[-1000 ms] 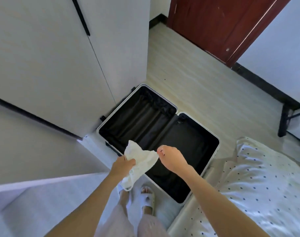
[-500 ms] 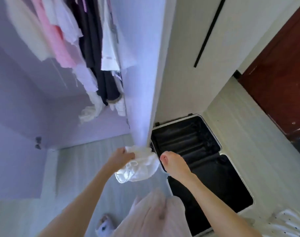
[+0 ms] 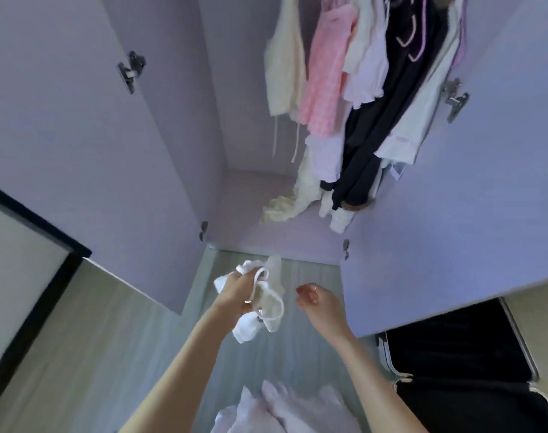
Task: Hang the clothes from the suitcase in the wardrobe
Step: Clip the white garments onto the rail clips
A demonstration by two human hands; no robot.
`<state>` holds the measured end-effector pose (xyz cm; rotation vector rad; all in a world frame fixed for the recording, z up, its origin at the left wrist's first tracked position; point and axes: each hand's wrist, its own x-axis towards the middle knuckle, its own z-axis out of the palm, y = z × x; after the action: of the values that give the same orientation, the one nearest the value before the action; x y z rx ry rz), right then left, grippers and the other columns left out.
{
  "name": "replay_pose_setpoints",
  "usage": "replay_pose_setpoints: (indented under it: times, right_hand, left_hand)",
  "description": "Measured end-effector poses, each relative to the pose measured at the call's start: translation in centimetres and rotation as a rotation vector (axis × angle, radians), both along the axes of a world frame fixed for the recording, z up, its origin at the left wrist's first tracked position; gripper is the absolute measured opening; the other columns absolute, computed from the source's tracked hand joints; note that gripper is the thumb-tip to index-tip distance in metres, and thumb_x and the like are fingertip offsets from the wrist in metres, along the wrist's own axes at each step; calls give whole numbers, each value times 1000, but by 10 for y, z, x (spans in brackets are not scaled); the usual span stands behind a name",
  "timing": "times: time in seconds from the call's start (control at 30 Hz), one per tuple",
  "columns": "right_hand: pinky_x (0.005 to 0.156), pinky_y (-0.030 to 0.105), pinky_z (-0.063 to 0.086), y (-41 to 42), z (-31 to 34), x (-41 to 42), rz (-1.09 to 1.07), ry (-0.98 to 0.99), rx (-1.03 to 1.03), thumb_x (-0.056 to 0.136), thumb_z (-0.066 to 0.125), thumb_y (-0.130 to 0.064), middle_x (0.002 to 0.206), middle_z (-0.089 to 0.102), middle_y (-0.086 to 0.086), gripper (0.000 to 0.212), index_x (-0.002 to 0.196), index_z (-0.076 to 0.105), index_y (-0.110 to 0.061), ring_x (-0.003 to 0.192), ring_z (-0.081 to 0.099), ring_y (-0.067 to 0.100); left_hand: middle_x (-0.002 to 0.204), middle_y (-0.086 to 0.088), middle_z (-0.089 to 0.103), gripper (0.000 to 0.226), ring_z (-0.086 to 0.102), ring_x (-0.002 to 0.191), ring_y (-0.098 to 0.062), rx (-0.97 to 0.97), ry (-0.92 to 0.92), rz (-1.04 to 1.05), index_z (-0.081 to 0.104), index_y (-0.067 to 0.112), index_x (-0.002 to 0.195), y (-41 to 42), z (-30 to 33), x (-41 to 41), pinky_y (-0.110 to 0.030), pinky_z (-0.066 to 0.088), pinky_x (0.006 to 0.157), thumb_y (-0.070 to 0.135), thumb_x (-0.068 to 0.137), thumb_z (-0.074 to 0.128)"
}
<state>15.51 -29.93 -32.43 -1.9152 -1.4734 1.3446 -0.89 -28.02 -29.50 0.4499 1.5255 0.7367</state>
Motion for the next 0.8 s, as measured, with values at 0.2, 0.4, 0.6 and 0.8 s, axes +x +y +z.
replay_pose_setpoints:
  times: [0.2,0.4,0.6,0.8]
  right_hand:
    - [74,27,50,50,20,-57,-76,340,-45,96,46,-15,78,67,-1,20,85,63,-19,76,64,16]
    - [76,30,55,118,41,-87,46,470,-14,94,54,-27,80,70,-5,14,87,65,-23,81,68,12]
    - [75,25,56,199,50,-99,94,464,-15,92,56,-11,88,70,9,13,87,69,-11,84,67,18]
    - [81,35,57,252,61,-102,-25,604,-109,93,52,-6,104,70,16,17,98,69,-6,98,67,28]
  left_hand:
    - [94,-11,66,25,63,80,-23,34,-99,142,60,9,113,45,3,-52,-44,53,84,21,92,52]
    - [90,-14,63,21,63,83,-28,44,-101,268,59,8,100,108,5,-70,-46,54,83,20,95,43]
    - [93,-14,64,25,63,83,-27,36,-115,274,59,4,109,172,6,-79,-39,56,70,16,96,41]
    - [77,-9,58,18,55,67,-20,71,-146,249,61,7,83,213,13,-88,-26,50,56,8,93,46]
